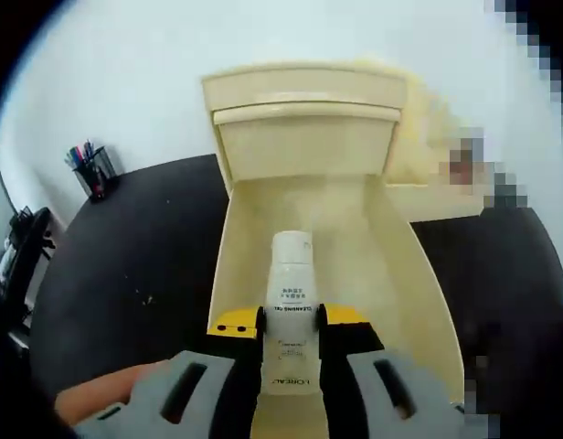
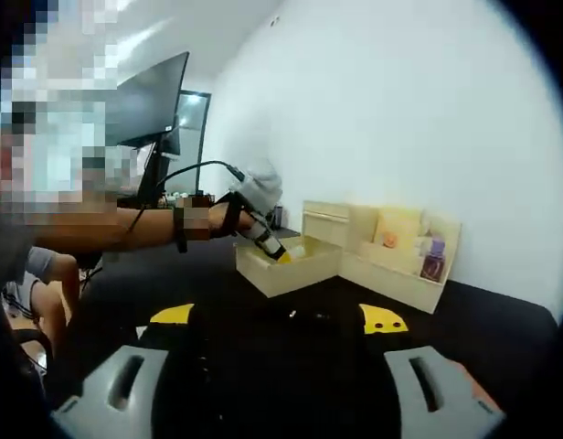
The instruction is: Open the drawer, pick up the cosmetic bottles from the table one by one, place them into the drawer, release the gripper, close the drawer, and move the gripper away
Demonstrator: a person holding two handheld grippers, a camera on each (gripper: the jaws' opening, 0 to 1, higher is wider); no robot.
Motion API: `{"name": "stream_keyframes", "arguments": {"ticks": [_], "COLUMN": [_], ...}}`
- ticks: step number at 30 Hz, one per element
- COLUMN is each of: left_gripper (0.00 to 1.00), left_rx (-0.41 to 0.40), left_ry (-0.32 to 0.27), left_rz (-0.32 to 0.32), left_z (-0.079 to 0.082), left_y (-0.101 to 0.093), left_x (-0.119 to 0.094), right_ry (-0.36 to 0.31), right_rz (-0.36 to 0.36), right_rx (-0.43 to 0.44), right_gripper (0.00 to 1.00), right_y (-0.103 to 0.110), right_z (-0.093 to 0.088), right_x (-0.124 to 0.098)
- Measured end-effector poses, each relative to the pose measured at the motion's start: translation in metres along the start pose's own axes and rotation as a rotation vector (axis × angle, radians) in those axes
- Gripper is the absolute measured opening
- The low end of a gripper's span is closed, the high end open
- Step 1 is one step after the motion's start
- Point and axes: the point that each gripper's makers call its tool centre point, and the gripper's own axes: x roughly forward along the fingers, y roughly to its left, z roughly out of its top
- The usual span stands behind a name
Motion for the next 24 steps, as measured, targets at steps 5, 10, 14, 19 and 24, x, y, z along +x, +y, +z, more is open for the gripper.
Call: {"name": "stream_keyframes", "arguments": {"ticks": [5, 10, 14, 19, 24], "left_gripper": [0.19, 0.19, 0.19, 0.19, 0.19], "left_rx": [0.018, 0.024, 0.041, 0.049, 0.053], "left_ry": [0.004, 0.000, -0.005, -0.018, -0.044], "left_rz": [0.021, 0.036, 0.046, 0.043, 0.035], "left_z": [0.000, 0.001, 0.002, 0.003, 0.014], "left_y": [0.003, 0.004, 0.005, 0.005, 0.007], "left_x": [0.004, 0.005, 0.006, 0.006, 0.002], "right_ry": [-0.001, -0.001, 0.001, 0.000, 0.000], "right_rz": [0.000, 0.001, 0.003, 0.003, 0.003], "right_rx": [-0.001, -0.001, -0.003, -0.004, -0.005], "right_gripper": [0.64, 0.64, 0.64, 0.64, 0.64], "right_y": [0.001, 0.001, 0.000, 0.000, 0.000], "right_z": [0.000, -0.001, -0.001, 0.000, 0.000], "right_x": [0.000, 0.000, 0.000, 0.000, -0.001]}}
